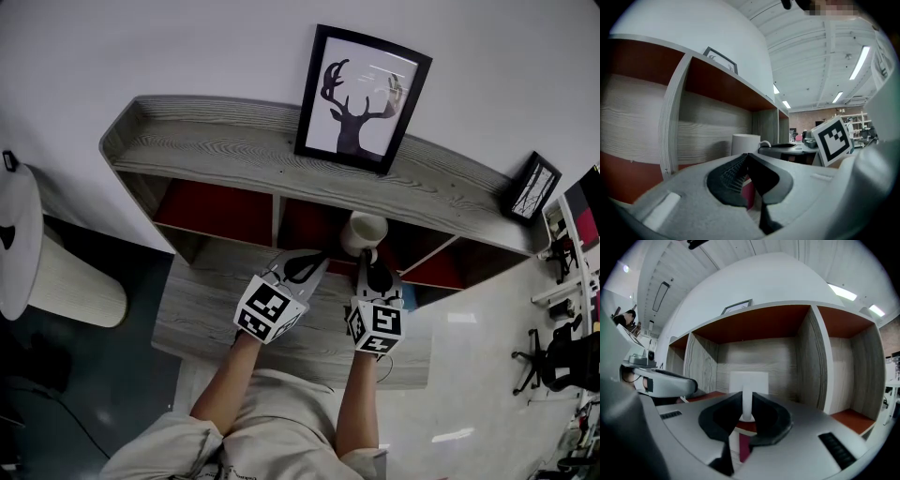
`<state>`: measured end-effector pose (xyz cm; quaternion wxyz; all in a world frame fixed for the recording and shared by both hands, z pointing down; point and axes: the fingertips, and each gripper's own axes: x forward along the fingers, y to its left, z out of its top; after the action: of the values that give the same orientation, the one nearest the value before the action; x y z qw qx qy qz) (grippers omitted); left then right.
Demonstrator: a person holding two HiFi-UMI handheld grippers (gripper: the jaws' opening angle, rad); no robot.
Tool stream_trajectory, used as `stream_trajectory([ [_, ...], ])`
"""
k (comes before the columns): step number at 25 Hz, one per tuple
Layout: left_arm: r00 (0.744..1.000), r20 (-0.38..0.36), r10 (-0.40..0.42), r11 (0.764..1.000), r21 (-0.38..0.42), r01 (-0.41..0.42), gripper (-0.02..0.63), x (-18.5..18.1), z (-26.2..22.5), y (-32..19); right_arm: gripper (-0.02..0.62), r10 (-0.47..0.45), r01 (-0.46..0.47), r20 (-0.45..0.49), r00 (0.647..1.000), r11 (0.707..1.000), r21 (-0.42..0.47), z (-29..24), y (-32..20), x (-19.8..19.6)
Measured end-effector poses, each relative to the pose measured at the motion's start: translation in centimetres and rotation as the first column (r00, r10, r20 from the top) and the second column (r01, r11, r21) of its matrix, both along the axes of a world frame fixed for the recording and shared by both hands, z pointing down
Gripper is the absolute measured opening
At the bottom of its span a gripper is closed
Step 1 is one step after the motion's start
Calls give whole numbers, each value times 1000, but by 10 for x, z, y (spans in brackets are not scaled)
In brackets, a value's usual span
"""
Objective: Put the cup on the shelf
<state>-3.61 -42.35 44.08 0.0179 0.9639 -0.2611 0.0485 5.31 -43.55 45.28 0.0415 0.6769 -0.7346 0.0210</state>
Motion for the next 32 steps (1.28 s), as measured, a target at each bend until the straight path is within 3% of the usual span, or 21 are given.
stream_trajectory([
  [11,999,16,-50,999,-13,50,9,1,-1,0,64,-33,33,15,999,999,-1,0,-9,1],
  [17,997,16,-75,997,-29,75,9,8,1,4,104,-67,67,-2,998,998,-17,1,-8,-4],
  [32,989,-9,-150,988,-26,150,9,21,-13,31,106,-112,112,-33,993,994,-12,-9,34,8],
])
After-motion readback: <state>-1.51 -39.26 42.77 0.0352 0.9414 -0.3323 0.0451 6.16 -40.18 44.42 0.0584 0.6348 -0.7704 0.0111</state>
